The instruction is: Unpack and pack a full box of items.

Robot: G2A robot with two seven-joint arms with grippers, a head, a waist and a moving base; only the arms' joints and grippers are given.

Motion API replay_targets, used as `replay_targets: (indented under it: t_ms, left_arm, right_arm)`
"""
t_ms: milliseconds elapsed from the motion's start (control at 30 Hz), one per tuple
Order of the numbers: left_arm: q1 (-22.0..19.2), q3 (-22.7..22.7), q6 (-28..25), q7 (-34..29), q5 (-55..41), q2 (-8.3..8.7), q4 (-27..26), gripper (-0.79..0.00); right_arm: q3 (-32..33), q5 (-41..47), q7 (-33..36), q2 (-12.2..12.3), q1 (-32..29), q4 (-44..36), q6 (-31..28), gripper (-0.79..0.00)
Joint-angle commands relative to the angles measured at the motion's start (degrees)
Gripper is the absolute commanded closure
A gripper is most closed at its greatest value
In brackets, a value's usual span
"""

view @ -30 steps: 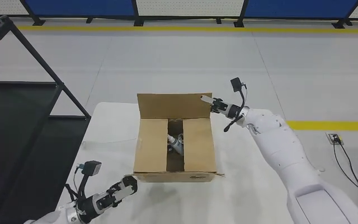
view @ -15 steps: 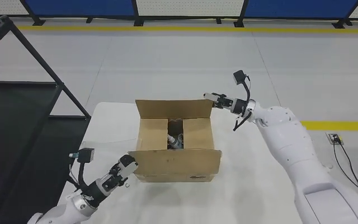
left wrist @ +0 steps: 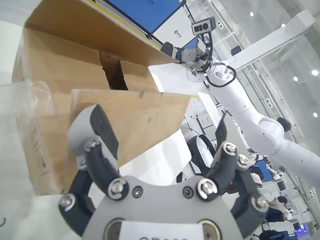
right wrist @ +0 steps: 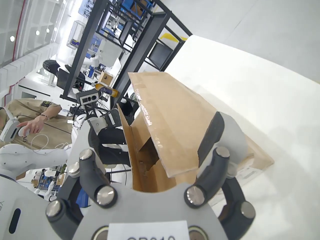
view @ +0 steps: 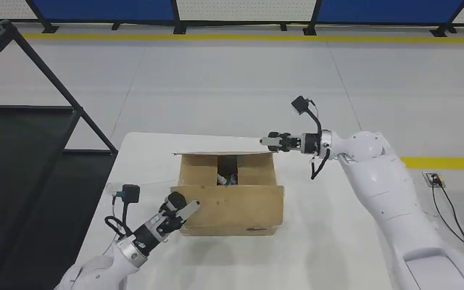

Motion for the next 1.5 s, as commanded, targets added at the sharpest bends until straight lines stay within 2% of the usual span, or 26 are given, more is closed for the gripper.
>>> replay_targets:
  t_ms: [0,167,367,500,733,1000,1267,1367,1467]
  left_arm:
    - [-0.8,0.7,0.1,-0.1,1.2,-0.03,0.5,-0.785]
    - [-3.0,3.4,0.9,1.5,5.0,-0.31,2.2,-0.785]
    - [-5.7,6.1,1.8,3.8,8.3,-0.71,3.7,-0.785]
    - [-6.8,7.1,2.5,4.9,10.2,-0.91,4.4,-0.785]
    - [-7.5,8.5,2.7,5.6,12.1,-1.16,4.8,-0.785]
    - [-7.8,9.2,3.2,6.4,13.4,-1.39,5.1,-0.785]
    - [-7.8,9.7,3.9,8.3,13.5,-1.72,4.8,-0.785]
    - [-7.1,8.0,3.8,11.6,9.5,-1.91,3.7,-0.785]
    - [-5.3,3.7,3.8,14.2,3.4,-1.88,2.6,-0.785]
  right_arm:
    - [0.3,-0.2,1.2,0.5,-1.2,-2.5,3.2,-0.785]
    - [0.8,1.6,3.3,1.2,-3.8,-9.1,15.9,-0.785]
    - [1.1,4.2,4.8,1.6,-5.9,-13.5,26.1,-0.785]
    - [1.2,6.0,5.4,1.7,-6.6,-14.0,29.5,-0.785]
    - [1.4,9.8,3.8,1.6,-8.4,-13.9,32.3,-0.785]
    - [1.8,12.2,3.6,1.8,-11.3,-14.9,31.7,-0.785]
    - [2.4,10.9,1.7,2.5,-14.6,-18.5,31.1,-0.785]
    - [2.9,9.7,0.5,2.9,-16.0,-20.0,29.8,-0.785]
    - [3.4,9.4,0.4,3.2,-17.4,-21.4,27.7,-0.785]
